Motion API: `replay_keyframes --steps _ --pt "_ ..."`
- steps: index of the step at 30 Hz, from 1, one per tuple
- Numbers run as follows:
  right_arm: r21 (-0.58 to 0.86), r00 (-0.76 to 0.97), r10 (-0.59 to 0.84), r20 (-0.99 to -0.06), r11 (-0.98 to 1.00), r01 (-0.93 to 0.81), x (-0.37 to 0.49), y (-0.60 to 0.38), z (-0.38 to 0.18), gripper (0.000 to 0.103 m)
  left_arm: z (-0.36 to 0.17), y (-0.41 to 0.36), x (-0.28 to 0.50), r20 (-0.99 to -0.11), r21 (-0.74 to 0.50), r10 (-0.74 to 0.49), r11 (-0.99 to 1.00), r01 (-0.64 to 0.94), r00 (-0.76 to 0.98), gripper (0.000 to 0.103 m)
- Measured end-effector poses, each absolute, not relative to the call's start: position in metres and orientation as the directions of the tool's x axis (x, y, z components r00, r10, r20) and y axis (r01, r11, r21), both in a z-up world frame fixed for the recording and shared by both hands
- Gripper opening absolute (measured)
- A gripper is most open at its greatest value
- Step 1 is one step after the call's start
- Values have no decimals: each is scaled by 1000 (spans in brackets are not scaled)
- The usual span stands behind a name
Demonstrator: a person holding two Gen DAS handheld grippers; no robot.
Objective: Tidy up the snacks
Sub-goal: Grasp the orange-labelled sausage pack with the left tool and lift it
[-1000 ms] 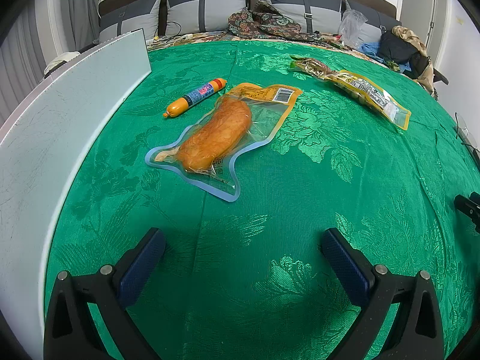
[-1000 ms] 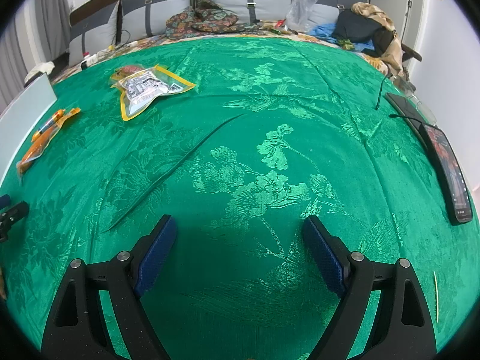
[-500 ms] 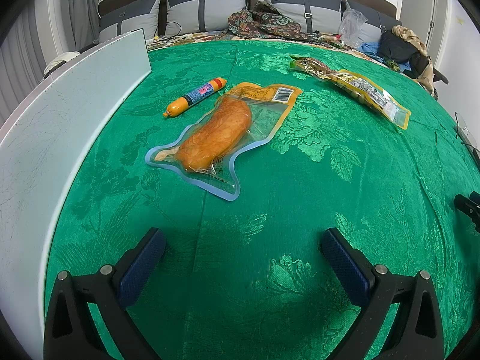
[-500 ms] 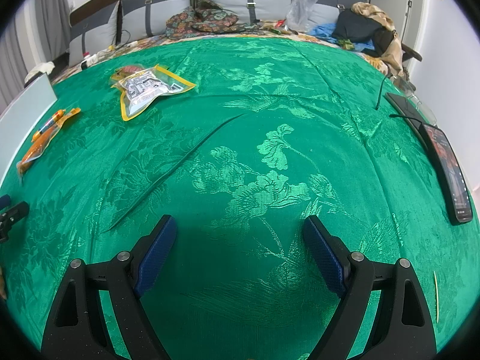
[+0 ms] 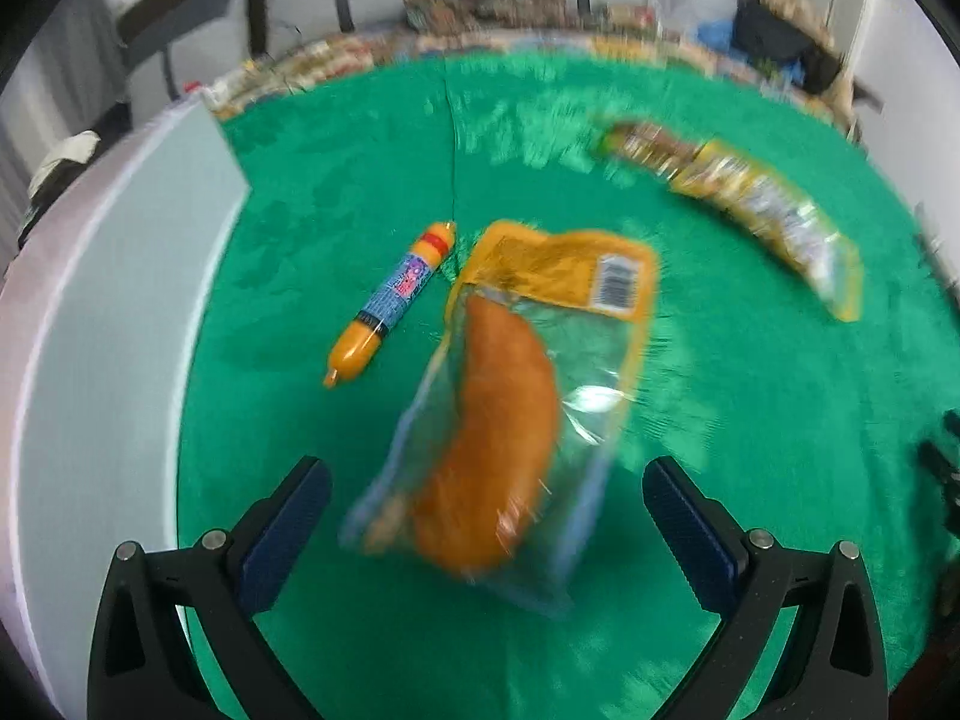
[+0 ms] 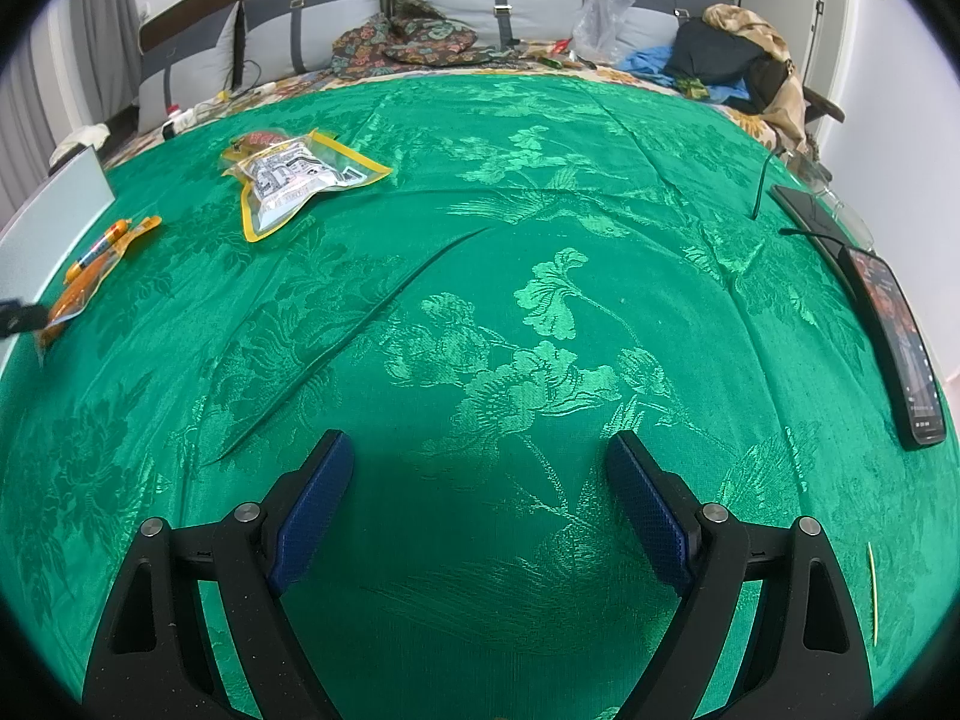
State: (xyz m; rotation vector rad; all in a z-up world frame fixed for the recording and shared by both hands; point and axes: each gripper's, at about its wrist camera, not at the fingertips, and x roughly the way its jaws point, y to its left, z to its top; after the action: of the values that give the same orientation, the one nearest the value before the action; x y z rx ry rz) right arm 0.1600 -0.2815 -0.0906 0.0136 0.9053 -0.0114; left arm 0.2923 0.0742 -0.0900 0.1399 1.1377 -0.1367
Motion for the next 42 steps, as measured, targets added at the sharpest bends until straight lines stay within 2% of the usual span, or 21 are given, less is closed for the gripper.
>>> replay_keyframes --steps 2,4,5,6,8,9,12,17,20,21,25,28,34,42 --pt "7 617 -4 -787 1000 16 160 -282 -91 89 -104 74 309 -932 53 -20 980 192 362 103" --pt "7 617 -4 -787 1000 16 160 -282 -91 89 -106 79 316 -936 -19 -79 985 173 344 98" --pt "7 617 -4 -787 1000 16 160 -281 -90 89 -104 80 315 -929 -29 -86 986 161 360 91" --pt "7 617 -4 -787 1000 16 160 -281 -90 89 -100 79 312 -920 -7 -68 987 158 387 72" --pt "8 617 -4 -787 1000 16 159 -281 -90 89 -95 83 304 -914 -66 -113 989 131 390 57" --pt "8 617 -3 -787 1000 15 159 -280 -90 89 -94 85 297 -910 -102 -136 989 108 391 51" --pt "10 617 -2 -787 1000 15 162 -281 -93 90 -92 87 265 -911 -166 -173 985 49 375 49" --pt "9 617 -2 -787 1000 16 162 -281 -93 90 -92 67 207 -912 -173 -194 981 90 362 53" --pt "10 617 -2 -787 1000 16 161 -281 -93 90 -93 62 192 -905 -149 -180 983 110 385 72" --pt "9 617 -2 -787 1000 16 161 -280 -93 90 -93 62 195 -907 -134 -166 985 109 388 84" --pt "10 617 -2 -787 1000 16 161 -281 -93 90 -99 64 206 -902 -115 -140 990 86 408 99" --pt "10 617 -2 -787 1000 16 161 -281 -93 90 -106 58 212 -895 -40 -83 994 106 438 103" --pt "10 617 -2 -787 1000 16 161 -281 -93 90 -109 65 215 -840 -21 -77 994 111 536 103" --pt "11 617 -2 -787 1000 16 160 -280 -92 90 -109 64 214 -819 -16 -76 994 110 569 103"
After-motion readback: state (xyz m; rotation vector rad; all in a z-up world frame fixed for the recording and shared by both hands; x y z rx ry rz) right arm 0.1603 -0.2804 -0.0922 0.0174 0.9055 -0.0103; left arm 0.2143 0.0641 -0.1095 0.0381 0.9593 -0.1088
